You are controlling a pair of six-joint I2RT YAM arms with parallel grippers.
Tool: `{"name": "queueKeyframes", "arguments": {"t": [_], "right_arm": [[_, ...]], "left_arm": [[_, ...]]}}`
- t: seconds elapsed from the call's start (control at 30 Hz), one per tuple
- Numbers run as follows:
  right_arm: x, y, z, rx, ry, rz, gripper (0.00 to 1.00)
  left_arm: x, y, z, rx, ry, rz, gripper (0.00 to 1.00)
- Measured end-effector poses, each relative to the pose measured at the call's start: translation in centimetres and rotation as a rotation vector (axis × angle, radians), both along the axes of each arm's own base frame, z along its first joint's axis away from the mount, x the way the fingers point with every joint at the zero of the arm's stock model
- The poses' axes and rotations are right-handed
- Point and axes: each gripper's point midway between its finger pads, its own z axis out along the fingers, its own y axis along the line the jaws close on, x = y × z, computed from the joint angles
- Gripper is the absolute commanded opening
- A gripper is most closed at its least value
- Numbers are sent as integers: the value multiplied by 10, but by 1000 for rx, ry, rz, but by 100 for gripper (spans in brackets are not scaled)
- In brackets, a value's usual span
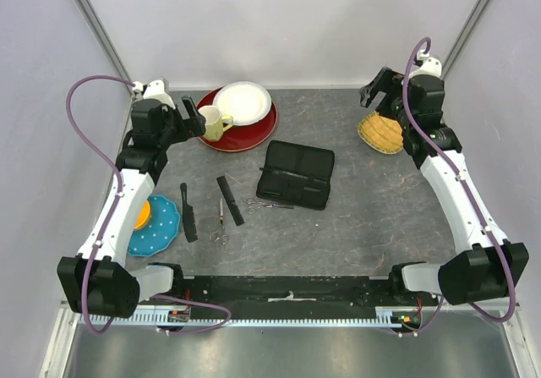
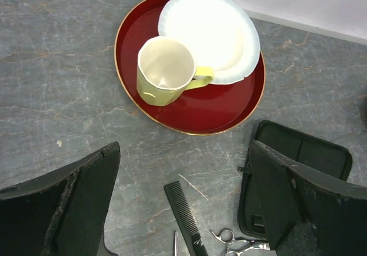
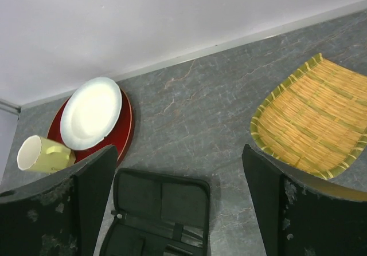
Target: Sort the hair-cutting tools
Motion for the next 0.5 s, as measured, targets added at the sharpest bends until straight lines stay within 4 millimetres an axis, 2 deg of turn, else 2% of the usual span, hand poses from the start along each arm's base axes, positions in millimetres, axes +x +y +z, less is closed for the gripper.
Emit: {"name": "queueKeyframes", "arguments": {"t": [0.23, 0.3, 0.43, 0.5], "right_arm": [[-3, 25, -12, -9, 34, 129, 97], [-4, 43, -22, -25, 57, 181, 95], [-17, 112, -48, -67, 123, 338, 92], [-31, 156, -68, -93, 169, 437, 90]], "left_arm": [[-1, 11, -4, 21, 19, 59, 100], [-2, 12, -4, 24, 18, 65, 100], [-3, 12, -4, 24, 17, 63, 100], [-4, 13, -6, 26, 21, 67, 99]]}}
